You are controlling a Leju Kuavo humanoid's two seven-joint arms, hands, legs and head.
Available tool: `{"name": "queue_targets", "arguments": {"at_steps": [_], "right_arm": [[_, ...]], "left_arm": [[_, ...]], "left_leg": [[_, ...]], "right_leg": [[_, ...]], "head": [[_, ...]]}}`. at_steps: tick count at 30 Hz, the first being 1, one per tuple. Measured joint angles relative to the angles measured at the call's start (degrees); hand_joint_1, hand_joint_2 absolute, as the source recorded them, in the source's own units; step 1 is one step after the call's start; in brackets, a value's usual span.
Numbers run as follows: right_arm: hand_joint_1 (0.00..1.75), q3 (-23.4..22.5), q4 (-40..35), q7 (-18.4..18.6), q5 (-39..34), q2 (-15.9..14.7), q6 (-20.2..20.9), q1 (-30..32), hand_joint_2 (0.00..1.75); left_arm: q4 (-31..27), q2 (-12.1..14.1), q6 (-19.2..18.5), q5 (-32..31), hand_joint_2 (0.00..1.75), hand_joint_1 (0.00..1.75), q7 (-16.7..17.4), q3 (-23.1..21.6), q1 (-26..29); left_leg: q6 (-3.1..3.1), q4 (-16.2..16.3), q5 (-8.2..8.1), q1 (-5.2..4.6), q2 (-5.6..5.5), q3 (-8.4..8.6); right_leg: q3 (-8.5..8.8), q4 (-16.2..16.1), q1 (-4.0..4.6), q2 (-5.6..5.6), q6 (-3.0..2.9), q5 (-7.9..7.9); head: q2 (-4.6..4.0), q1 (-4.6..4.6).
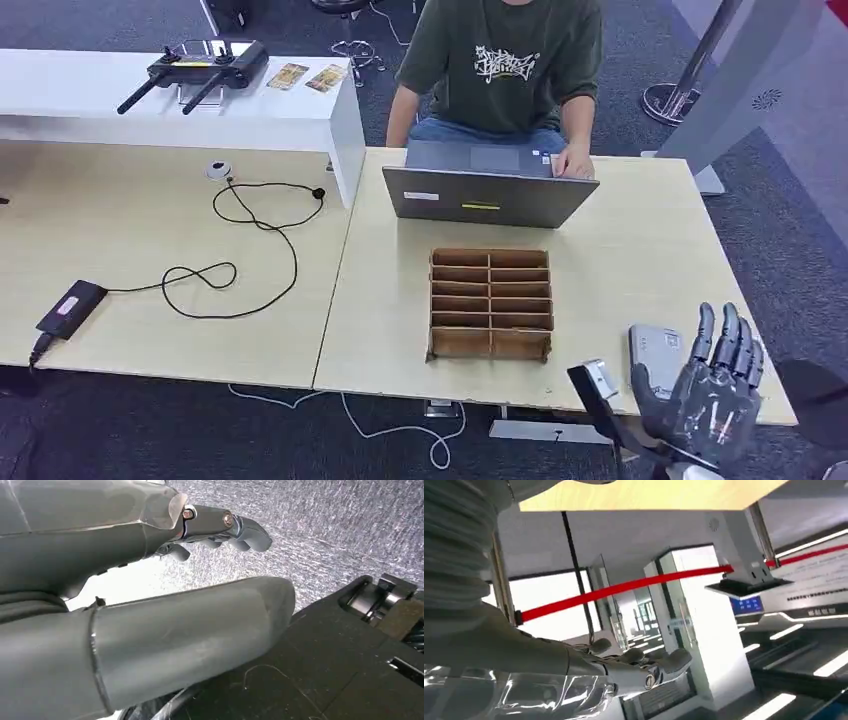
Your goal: Pass the card to the sensor for recognition and then transmit it.
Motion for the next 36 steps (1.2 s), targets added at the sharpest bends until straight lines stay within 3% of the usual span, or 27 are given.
{"name": "queue_targets", "arguments": {"at_steps": [6, 17, 31, 36], "right_arm": [[0.0, 5.42, 0.0, 5.29, -0.02, -3.19, 4.07, -0.12, 1.75], [0.0, 13.23, 0.02, 10.37, 0.0, -8.59, 9.05, -1.48, 1.75], [0.0, 17.91, 0.92, 11.46, 0.0, -12.14, 12.29, -3.46, 1.75], [0.0, 19.7, 2.65, 8.99, 0.0, -12.86, 12.47, -5.46, 1.75]], "left_arm": [[0.0, 0.04, -0.48, -0.02, 0.0, 0.0, 0.33, 0.02, -0.03], [0.0, 0.04, -1.05, -0.37, 0.0, 0.0, 0.41, 0.05, -0.17], [0.0, 0.02, -1.62, -1.01, 0.0, 0.0, 0.46, 0.05, -0.39], [0.0, 0.02, -1.64, -1.05, 0.0, 0.0, 0.46, 0.05, -0.62]], "left_leg": [[0.0, 0.0, 0.0, 0.0, 0.0, 0.0], [-0.02, 0.0, -0.01, 0.0, -0.01, 0.0], [-0.02, 0.0, -0.02, 0.0, -0.01, -0.01], [-0.02, 0.0, -0.01, 0.0, -0.01, 0.0]], "right_leg": [[0.0, 0.0, 0.0, 0.0, 0.01, 0.0], [0.0, 0.0, 0.0, 0.0, 0.02, -0.01], [0.0, 0.0, 0.0, 0.0, 0.02, -0.01], [0.0, 0.0, 0.0, 0.0, 0.02, -0.01]], "head": [[0.0, 0.0], [0.0, -0.02], [0.0, 0.0], [0.0, -0.02]]}}
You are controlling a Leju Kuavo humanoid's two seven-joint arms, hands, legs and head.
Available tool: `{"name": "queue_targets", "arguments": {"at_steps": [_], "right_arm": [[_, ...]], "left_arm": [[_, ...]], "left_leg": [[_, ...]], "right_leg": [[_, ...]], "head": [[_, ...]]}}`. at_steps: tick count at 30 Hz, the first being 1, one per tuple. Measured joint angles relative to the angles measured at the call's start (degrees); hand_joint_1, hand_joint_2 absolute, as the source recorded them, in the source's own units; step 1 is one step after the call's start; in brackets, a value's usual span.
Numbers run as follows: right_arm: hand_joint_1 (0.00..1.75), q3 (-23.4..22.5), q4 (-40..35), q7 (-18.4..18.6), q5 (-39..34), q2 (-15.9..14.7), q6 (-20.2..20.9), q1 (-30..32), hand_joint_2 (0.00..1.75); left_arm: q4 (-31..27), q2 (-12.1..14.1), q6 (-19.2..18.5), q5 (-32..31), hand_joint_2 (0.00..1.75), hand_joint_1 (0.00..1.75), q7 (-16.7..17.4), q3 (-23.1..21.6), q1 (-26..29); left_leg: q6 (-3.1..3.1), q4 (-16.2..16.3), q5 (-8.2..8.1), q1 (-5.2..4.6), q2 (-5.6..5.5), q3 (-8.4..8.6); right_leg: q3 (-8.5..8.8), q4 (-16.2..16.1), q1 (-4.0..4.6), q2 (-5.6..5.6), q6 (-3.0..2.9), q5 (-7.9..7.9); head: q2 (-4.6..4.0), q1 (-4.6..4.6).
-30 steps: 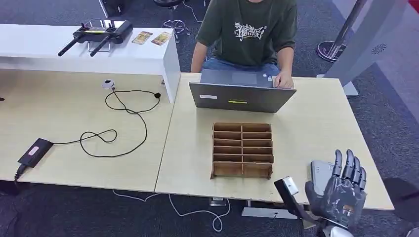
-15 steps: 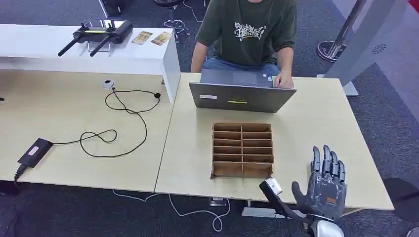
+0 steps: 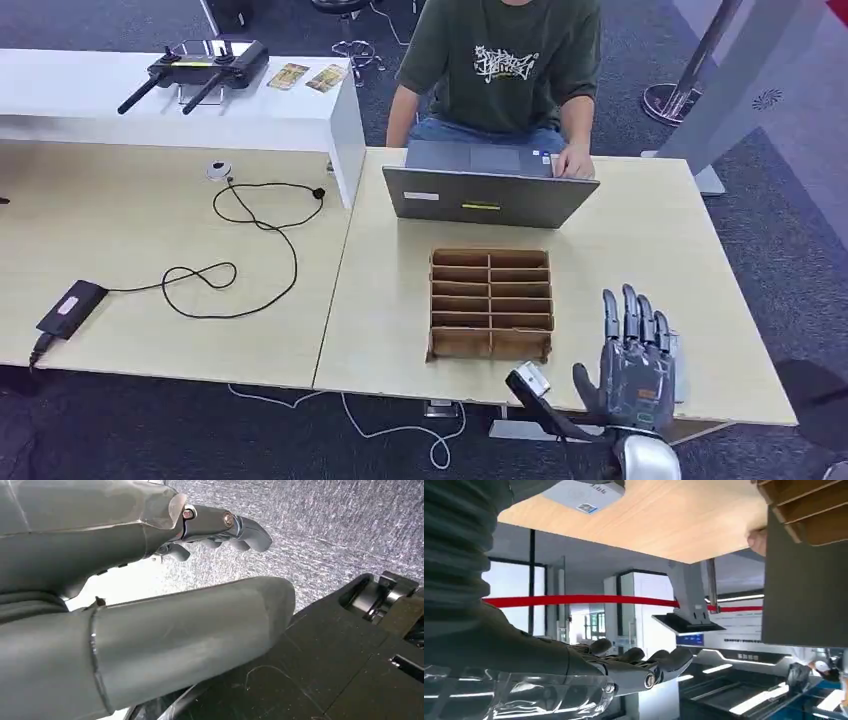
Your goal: Pass the card to the sensor for recognition and then transmit it.
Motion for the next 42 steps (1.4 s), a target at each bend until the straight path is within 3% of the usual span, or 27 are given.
{"name": "queue_targets", "arguments": {"at_steps": [6, 15, 42], "right_arm": [[0.0, 0.04, 3.34, -4.82, 0.0, 0.22, -0.87, -1.85, 1.75], [0.0, -0.09, 6.78, -9.24, 0.0, 2.47, -1.33, -3.25, 1.75], [0.0, -3.26, 17.11, -13.13, -0.04, 8.24, -1.68, -6.64, 1.75]], "left_arm": [[0.0, -0.02, 0.0, -0.02, 0.0, 0.0, -0.15, 0.0, -0.04], [0.0, -0.02, 0.09, 0.04, 0.0, 0.0, -0.33, 0.0, -0.06], [0.0, 0.0, 0.74, 0.63, 0.0, 0.0, -0.66, 0.0, -0.05]], "left_leg": [[0.0, 0.0, 0.0, 0.0, 0.0, 0.0], [0.0, 0.0, 0.0, 0.0, 0.0, 0.0], [0.0, 0.0, 0.0, 0.0, 0.0, 0.0]], "right_leg": [[0.0, 0.0, 0.0, 0.0, 0.0, 0.0], [0.0, 0.0, 0.0, 0.0, 0.0, -0.01], [0.0, 0.01, 0.0, 0.0, 0.0, -0.01]], "head": [[0.0, 0.02], [0.0, 0.02], [0.0, 0.02]]}}
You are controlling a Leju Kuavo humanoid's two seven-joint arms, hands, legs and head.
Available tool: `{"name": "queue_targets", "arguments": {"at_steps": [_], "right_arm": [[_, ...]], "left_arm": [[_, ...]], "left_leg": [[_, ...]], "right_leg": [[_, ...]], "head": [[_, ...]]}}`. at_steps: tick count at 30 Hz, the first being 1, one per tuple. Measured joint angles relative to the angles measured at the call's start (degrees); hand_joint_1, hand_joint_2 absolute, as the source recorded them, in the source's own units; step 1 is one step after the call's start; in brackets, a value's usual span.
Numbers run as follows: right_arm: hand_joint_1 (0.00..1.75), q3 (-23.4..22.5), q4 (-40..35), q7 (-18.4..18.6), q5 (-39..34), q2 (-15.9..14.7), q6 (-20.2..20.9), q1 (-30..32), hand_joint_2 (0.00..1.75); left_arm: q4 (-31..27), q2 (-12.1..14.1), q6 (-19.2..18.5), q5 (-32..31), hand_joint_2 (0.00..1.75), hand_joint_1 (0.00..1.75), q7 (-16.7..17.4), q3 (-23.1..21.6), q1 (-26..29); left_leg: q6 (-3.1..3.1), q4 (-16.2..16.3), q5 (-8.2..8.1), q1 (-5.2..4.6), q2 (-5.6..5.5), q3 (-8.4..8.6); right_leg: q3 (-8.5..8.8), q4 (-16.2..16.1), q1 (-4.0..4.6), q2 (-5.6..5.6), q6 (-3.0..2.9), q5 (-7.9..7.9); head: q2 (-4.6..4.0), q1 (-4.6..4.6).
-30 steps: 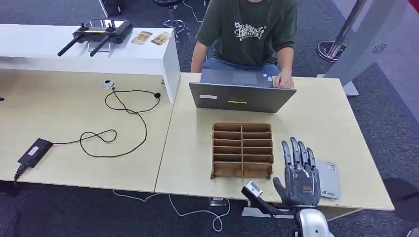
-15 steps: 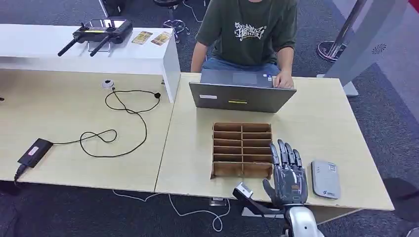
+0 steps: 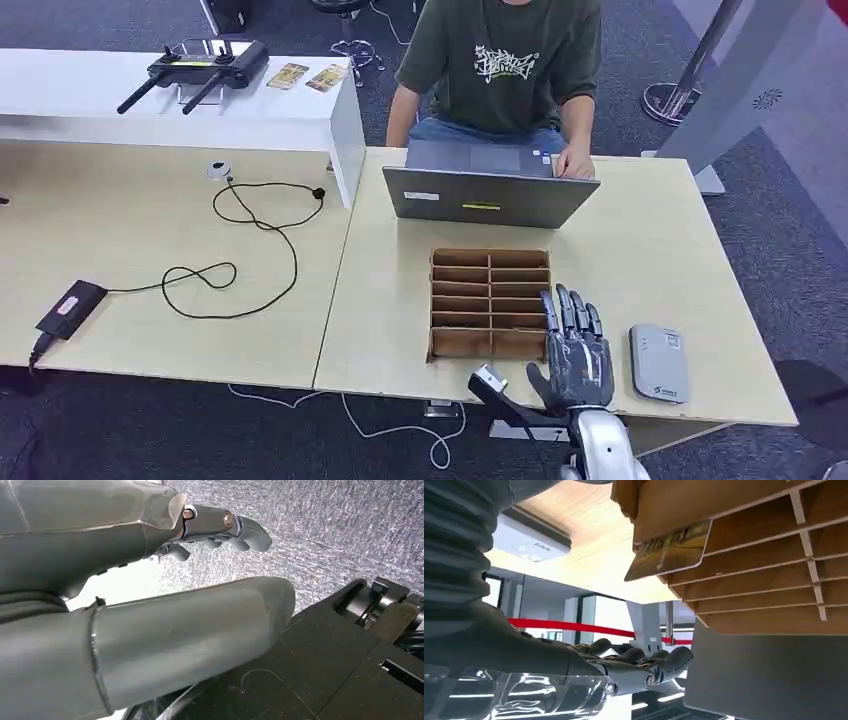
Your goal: Pass the card to the sensor for recognition and then transmit it.
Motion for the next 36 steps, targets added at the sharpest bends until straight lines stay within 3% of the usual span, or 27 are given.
{"name": "queue_targets", "arguments": {"at_steps": [17, 26, 36], "right_arm": [[0.0, -1.16, 3.78, -0.63, 0.02, 0.63, 0.04, -1.08, 1.75], [0.0, -0.92, 3.69, 1.38, 0.02, 0.59, 0.17, -1.99, 1.75], [0.0, 0.37, 3.1, 0.07, 0.04, 0.53, 0.09, -4.65, 1.75]], "left_arm": [[0.0, 0.02, 0.17, 0.42, 0.0, 0.0, 0.0, 0.0, 0.01], [0.0, 0.04, 0.22, 0.59, 0.0, 0.0, 0.0, 0.0, 0.01], [0.0, 0.04, 0.31, 1.01, 0.0, 0.0, -0.17, 0.0, 0.01]], "left_leg": [[0.0, 0.0, 0.0, 0.0, 0.0, 0.0], [0.0, 0.0, 0.0, 0.0, 0.0, 0.0], [0.0, 0.0, 0.0, 0.0, 0.0, 0.0]], "right_leg": [[0.0, 0.0, 0.0, 0.0, 0.0, 0.0], [0.0, 0.0, 0.0, 0.0, 0.0, 0.0], [0.0, 0.01, 0.0, 0.0, 0.0, 0.0]], "head": [[0.0, 0.0], [0.0, 0.0], [0.0, 0.0]]}}
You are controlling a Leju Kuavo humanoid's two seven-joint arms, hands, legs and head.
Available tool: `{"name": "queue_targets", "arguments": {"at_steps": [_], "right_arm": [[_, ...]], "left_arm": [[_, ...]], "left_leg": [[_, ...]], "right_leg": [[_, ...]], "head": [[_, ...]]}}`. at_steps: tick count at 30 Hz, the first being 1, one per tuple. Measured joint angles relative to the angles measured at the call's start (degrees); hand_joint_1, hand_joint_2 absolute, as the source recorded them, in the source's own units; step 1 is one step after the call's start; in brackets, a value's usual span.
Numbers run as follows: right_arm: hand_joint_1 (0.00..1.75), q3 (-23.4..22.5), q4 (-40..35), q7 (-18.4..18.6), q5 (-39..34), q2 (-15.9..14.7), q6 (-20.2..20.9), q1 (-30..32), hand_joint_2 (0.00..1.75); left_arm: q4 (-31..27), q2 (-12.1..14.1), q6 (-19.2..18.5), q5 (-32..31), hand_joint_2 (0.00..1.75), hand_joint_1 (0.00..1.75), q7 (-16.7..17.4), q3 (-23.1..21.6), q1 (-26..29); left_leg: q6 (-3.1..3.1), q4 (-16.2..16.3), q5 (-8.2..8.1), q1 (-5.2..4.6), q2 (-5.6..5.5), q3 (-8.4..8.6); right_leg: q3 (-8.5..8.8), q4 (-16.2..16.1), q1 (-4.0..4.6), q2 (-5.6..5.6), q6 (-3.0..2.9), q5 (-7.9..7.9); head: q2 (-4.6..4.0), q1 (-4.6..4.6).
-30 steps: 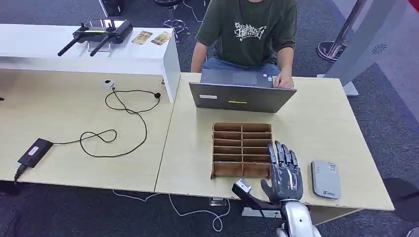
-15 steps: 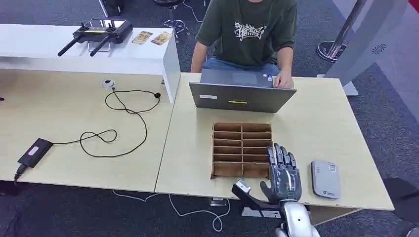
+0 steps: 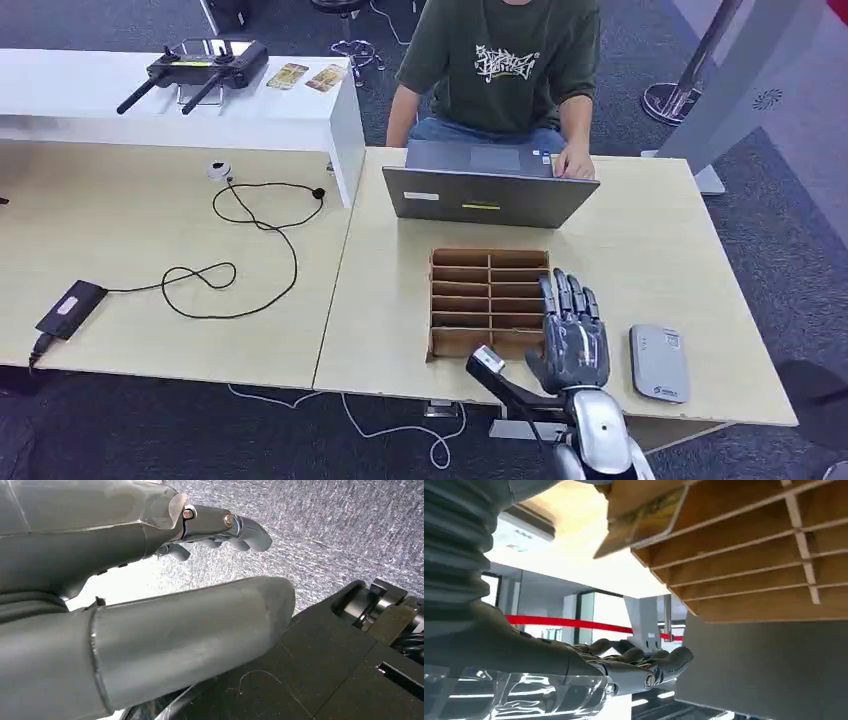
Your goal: Pass the card to the sensor for recognition and then transmit it.
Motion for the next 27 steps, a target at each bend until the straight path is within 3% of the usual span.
{"name": "queue_targets", "arguments": {"at_steps": [20, 27], "right_arm": [[0.0, 0.57, 2.03, -0.57, -0.02, 0.0, 1.07, -1.69, 1.75], [0.0, 0.96, 2.21, 0.85, -0.02, -0.09, 3.0, -1.56, 1.75]], "left_arm": [[0.0, 0.2, 0.39, 0.72, 0.0, 0.0, -0.33, 0.0, 0.02], [0.0, 0.48, 0.7, 1.49, 0.0, 0.0, -0.33, 0.39, 0.04]], "left_leg": [[0.0, 0.0, 0.0, 0.0, -0.01, -0.01], [0.0, 0.0, 0.0, 0.0, 0.0, 0.0]], "right_leg": [[0.0, 0.0, 0.0, 0.0, 0.0, 0.0], [0.0, 0.0, 0.0, 0.0, 0.0, 0.0]], "head": [[0.0, 0.0], [0.0, 0.0]]}}
